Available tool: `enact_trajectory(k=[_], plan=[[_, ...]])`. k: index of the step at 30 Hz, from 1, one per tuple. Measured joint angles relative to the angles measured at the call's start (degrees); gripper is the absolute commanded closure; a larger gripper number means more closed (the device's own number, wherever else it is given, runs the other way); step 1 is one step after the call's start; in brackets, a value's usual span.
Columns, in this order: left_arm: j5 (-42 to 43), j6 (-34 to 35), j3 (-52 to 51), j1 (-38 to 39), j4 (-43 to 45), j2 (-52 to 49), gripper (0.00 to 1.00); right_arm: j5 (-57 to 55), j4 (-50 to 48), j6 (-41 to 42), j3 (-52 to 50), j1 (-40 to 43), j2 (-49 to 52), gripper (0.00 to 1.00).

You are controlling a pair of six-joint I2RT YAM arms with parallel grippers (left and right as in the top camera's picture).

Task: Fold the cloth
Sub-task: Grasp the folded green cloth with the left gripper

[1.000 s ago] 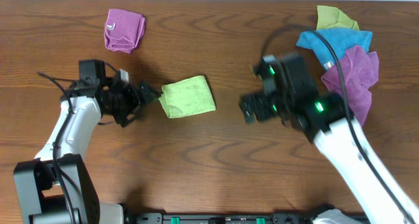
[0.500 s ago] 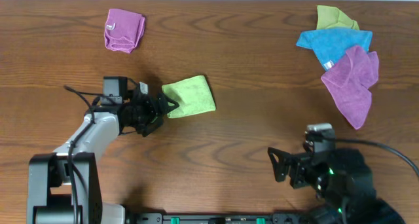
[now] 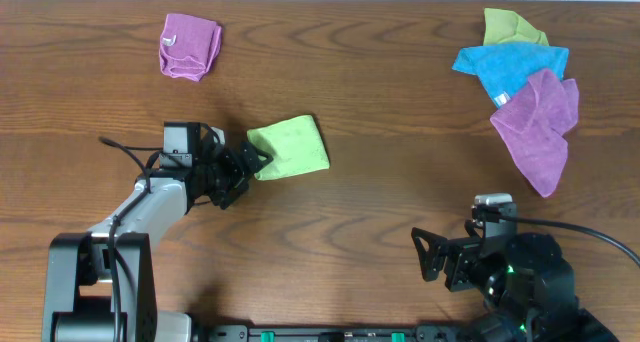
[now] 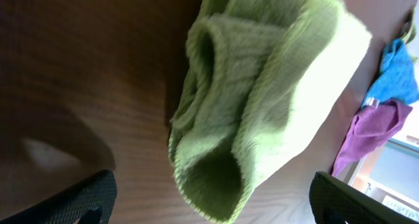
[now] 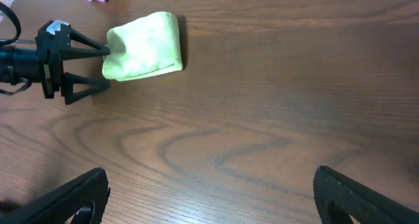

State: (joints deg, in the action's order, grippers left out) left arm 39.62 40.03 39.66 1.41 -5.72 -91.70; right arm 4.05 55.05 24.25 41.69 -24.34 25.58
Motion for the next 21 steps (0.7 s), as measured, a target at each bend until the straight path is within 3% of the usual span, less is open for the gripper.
enact_trajectory(k=[21], plan=[[-2.8,3.5,0.0,3.3,3.8,-1.9,0.05,0.0,0.0,0.3,-0.1,0.0,0.0,0.01]])
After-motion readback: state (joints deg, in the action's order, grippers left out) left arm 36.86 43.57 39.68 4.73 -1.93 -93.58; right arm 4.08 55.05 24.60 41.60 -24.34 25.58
